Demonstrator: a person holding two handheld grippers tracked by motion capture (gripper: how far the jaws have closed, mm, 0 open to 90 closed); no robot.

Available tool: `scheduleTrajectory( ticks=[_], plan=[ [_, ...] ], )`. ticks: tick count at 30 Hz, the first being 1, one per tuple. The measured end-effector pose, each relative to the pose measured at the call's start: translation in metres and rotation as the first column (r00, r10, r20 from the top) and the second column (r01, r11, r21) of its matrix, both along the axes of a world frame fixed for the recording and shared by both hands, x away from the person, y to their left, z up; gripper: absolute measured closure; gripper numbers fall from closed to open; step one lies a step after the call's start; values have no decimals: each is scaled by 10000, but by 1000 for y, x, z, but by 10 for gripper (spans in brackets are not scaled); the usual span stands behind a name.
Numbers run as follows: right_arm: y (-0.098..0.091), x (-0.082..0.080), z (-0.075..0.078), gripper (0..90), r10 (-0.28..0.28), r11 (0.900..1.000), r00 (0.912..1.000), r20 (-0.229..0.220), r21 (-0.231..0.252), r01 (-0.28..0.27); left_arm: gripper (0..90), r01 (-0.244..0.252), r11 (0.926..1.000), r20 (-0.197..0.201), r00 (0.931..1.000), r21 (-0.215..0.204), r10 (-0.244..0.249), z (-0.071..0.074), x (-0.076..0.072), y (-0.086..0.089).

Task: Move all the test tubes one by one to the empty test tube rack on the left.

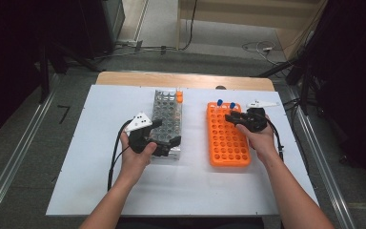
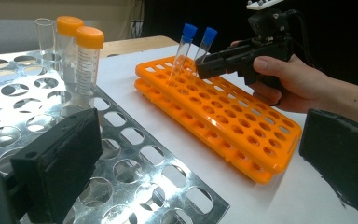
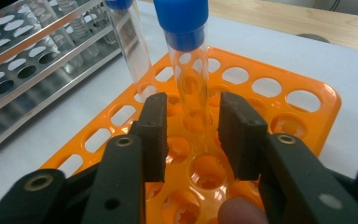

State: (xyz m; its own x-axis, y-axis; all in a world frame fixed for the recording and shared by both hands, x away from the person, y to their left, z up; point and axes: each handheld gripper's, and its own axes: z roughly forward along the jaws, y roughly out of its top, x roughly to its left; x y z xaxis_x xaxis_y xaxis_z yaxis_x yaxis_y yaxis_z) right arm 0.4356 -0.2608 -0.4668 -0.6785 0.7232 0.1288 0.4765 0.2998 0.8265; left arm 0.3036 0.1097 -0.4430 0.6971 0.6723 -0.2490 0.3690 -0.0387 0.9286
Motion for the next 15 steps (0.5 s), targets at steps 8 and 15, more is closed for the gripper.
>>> scheduleTrajectory(
  ticks=[8,15],
  plan=[
    [2,6,-5,663,-110,9997,9998,154,-222,114,0,34,10000,-48,10000,63,-34,-2,0,-1],
    [9,5,-5,722,36,9990,9987,518,-453,-12,0,51,10000,-88,9999,72,-50,-3,1,-2]
  ],
)
